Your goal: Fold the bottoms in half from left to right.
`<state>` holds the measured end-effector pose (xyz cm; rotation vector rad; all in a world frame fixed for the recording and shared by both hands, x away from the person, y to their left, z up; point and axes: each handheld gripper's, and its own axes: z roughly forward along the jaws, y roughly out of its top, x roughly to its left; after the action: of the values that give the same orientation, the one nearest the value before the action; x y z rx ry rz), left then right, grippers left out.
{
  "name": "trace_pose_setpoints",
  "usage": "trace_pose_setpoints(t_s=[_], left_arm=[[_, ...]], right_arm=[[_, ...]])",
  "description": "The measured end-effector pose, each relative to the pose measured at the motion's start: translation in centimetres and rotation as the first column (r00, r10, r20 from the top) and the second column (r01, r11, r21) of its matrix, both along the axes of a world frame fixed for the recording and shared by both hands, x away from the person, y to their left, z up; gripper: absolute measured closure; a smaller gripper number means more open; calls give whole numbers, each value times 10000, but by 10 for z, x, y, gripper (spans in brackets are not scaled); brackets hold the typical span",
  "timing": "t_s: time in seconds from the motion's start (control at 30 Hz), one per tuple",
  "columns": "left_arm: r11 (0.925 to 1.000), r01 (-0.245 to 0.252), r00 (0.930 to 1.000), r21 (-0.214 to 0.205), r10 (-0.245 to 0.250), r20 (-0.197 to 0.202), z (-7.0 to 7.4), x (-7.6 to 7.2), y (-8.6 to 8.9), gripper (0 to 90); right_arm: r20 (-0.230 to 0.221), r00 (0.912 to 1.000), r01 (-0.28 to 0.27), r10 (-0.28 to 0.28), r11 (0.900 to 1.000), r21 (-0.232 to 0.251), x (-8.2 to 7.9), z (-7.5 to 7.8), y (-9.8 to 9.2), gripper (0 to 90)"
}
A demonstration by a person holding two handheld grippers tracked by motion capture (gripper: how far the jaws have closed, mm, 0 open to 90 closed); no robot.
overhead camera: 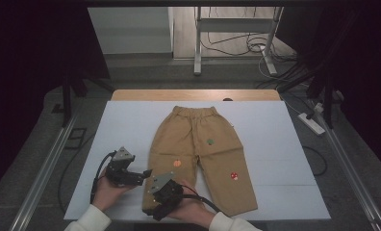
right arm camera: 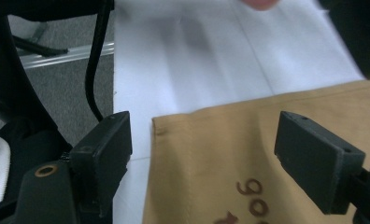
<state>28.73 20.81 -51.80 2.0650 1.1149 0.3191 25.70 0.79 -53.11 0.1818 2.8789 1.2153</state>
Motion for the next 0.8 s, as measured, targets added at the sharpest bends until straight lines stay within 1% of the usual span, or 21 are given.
trace_pose_setpoints(t_s=[0.1,0.17,0.2,0.3,0.33,0.37,0.47,0.5,0.53,0.57,0.6,0.63,0.67,0.7,0.73,0.77,0.8], left_arm=[[10000,-51,10000,-83,51,10,0,0,0,79],[10000,-41,10000,-56,41,-1,0,0,1,79],[10000,-18,10000,-31,18,-10,0,0,1,79],[10000,-28,10000,-31,28,-11,0,0,1,79],[10000,-45,10000,-44,45,1,0,0,1,79],[10000,-51,10000,-46,51,9,0,0,1,79],[10000,-49,10000,-37,49,3,0,0,1,79],[10000,-34,10000,-3,34,-10,0,0,1,79],[10000,-30,10000,9,30,-16,0,0,1,79],[10000,-36,10000,13,36,-15,0,0,2,79],[10000,-44,10000,10,44,-12,0,0,2,79],[10000,-49,10000,11,49,-11,0,0,2,79],[10000,-53,10000,11,53,-16,0,0,2,79],[10000,-59,10000,18,59,-14,0,0,3,79],[10000,-76,10000,5,76,-14,0,0,3,79],[10000,-91,10000,-2,91,-9,0,0,3,79],[9999,-109,9999,-3,109,-14,-1,0,3,79]], right_arm=[[142,9999,-82,85,9998,-195,-2,-3,5,207],[360,9993,-28,43,9991,-425,-3,-5,7,222],[407,9992,15,1,9992,-401,-3,-6,7,232],[583,9983,-9,51,9975,-705,-3,-8,8,278],[543,9985,49,-19,9984,-569,-3,-9,7,297],[561,9984,96,-63,9982,-589,-2,-9,7,319],[580,9983,140,-105,9980,-611,0,-7,5,437],[563,9983,209,-181,9986,-489,1,-7,3,498],[621,9978,255,-221,9982,-549,3,-6,2,578],[588,9978,333,-306,9984,-457,4,-6,0,659],[644,9973,376,-346,9982,-464,5,-6,-1,733],[756,9965,393,-344,9972,-642,7,-4,-3,797],[743,9967,389,-341,9972,-639,8,-4,-4,839],[750,9964,436,-392,9974,-579,9,-4,-6,856],[783,9961,462,-415,9971,-600,10,-3,-7,858],[769,9961,474,-435,9977,-492,10,-3,-8,862],[763,9962,453,-415,9978,-482,10,-2,-9,863]])
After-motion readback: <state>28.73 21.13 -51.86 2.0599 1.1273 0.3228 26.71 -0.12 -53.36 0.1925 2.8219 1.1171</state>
